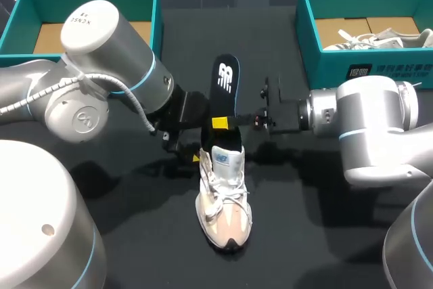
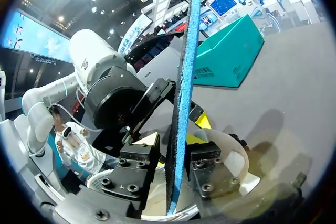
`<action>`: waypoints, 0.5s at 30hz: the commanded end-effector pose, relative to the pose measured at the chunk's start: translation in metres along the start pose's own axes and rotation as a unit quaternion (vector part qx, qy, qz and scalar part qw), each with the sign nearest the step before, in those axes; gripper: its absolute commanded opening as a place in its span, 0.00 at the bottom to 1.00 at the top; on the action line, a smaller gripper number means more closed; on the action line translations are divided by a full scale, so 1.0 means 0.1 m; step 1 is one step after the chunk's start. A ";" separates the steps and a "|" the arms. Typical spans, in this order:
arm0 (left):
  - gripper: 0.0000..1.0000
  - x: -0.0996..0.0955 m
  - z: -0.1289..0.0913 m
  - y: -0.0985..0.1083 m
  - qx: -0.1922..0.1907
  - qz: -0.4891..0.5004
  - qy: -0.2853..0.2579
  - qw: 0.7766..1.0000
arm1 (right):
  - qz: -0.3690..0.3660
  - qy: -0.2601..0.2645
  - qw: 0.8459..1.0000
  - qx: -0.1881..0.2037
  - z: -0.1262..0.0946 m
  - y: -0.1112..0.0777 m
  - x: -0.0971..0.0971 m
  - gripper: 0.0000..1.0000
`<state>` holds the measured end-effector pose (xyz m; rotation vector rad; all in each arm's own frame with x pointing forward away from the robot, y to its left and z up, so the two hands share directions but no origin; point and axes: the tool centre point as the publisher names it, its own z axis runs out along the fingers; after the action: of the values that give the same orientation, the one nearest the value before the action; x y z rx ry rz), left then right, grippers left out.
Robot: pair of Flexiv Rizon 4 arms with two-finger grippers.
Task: Take the shoe out of the shoebox, open the shoe tongue, remove and reinsert the insole, then place the shoe into the shoebox
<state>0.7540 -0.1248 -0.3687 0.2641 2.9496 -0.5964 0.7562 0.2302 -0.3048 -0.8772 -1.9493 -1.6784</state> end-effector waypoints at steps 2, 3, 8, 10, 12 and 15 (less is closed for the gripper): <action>1.00 0.00 0.01 0.00 0.000 0.001 0.000 1.000 | 0.002 0.009 1.000 0.002 -0.06 0.04 -0.05 0.18; 1.00 0.00 0.01 0.00 0.000 0.001 0.000 1.000 | 0.002 0.011 1.000 0.002 -0.06 0.05 -0.06 0.11; 1.00 0.00 0.01 0.00 0.000 0.001 0.000 1.000 | 0.010 0.018 1.000 0.006 -0.04 0.03 -0.13 0.00; 1.00 0.00 0.01 0.00 0.000 0.001 0.000 1.000 | 0.014 0.021 1.000 0.008 -0.03 0.01 -0.15 0.00; 1.00 0.00 0.01 0.00 0.000 0.001 0.000 1.000 | 0.019 0.023 1.000 0.009 -0.01 -0.02 -0.17 0.00; 1.00 0.00 0.01 0.00 0.000 0.001 0.000 1.000 | 0.025 0.027 0.999 0.008 0.00 -0.07 -0.18 0.00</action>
<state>0.7540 -0.1248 -0.3687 0.2641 2.9496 -0.5964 0.7638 0.2253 -0.3148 -0.8727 -1.8940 -1.6448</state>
